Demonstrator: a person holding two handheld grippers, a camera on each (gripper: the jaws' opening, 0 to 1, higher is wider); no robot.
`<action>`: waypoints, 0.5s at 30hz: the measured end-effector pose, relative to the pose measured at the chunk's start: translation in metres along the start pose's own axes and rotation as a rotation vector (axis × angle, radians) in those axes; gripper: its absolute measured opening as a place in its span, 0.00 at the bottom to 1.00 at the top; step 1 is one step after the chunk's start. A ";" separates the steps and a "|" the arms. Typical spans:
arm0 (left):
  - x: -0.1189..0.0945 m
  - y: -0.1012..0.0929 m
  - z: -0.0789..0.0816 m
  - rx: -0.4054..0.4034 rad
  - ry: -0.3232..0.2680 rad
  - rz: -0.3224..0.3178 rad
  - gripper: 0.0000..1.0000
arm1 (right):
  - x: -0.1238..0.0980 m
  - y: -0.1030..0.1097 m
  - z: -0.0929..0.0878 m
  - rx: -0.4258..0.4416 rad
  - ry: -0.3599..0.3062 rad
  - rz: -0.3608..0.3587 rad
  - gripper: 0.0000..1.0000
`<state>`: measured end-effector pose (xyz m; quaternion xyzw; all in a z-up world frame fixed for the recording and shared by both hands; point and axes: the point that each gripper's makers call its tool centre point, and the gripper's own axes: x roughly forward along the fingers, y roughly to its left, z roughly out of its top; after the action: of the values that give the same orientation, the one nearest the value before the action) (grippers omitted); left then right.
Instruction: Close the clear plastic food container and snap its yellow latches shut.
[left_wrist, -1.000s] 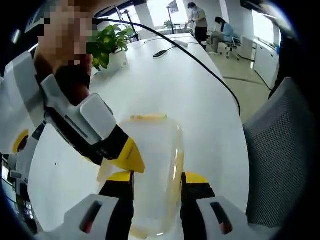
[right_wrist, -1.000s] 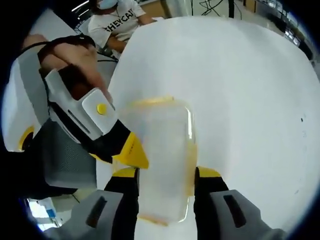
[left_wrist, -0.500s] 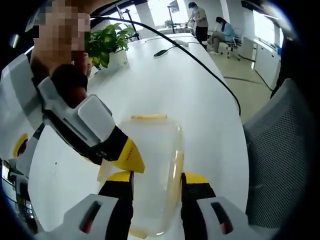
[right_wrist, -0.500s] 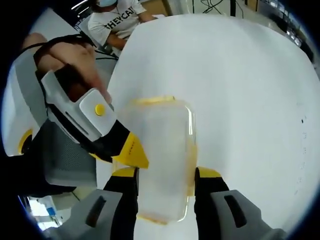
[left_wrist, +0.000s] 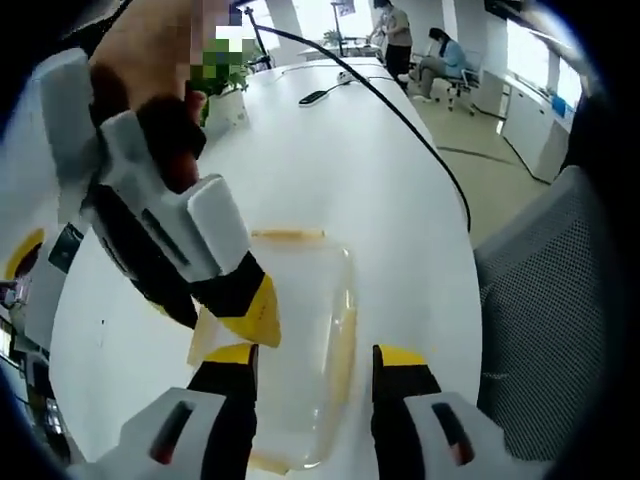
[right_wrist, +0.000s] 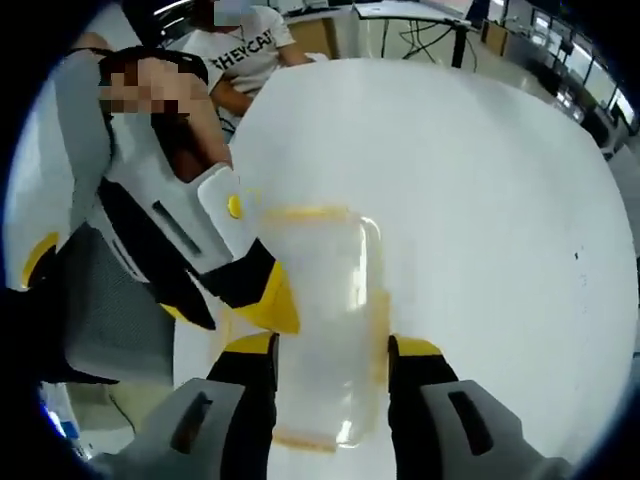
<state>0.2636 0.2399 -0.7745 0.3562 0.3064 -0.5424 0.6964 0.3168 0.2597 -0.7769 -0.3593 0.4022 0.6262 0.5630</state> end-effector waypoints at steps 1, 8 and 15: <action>0.000 -0.001 0.001 -0.003 -0.012 -0.009 0.45 | -0.001 0.000 0.000 -0.007 -0.024 -0.014 0.41; 0.001 -0.001 0.001 -0.020 -0.012 -0.006 0.63 | -0.003 0.003 0.002 -0.012 -0.121 -0.087 0.46; -0.004 0.002 -0.002 -0.051 -0.001 0.007 0.80 | -0.007 0.012 -0.001 0.037 -0.181 -0.086 0.69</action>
<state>0.2644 0.2436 -0.7723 0.3393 0.3185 -0.5321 0.7074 0.3058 0.2555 -0.7695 -0.3077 0.3457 0.6238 0.6298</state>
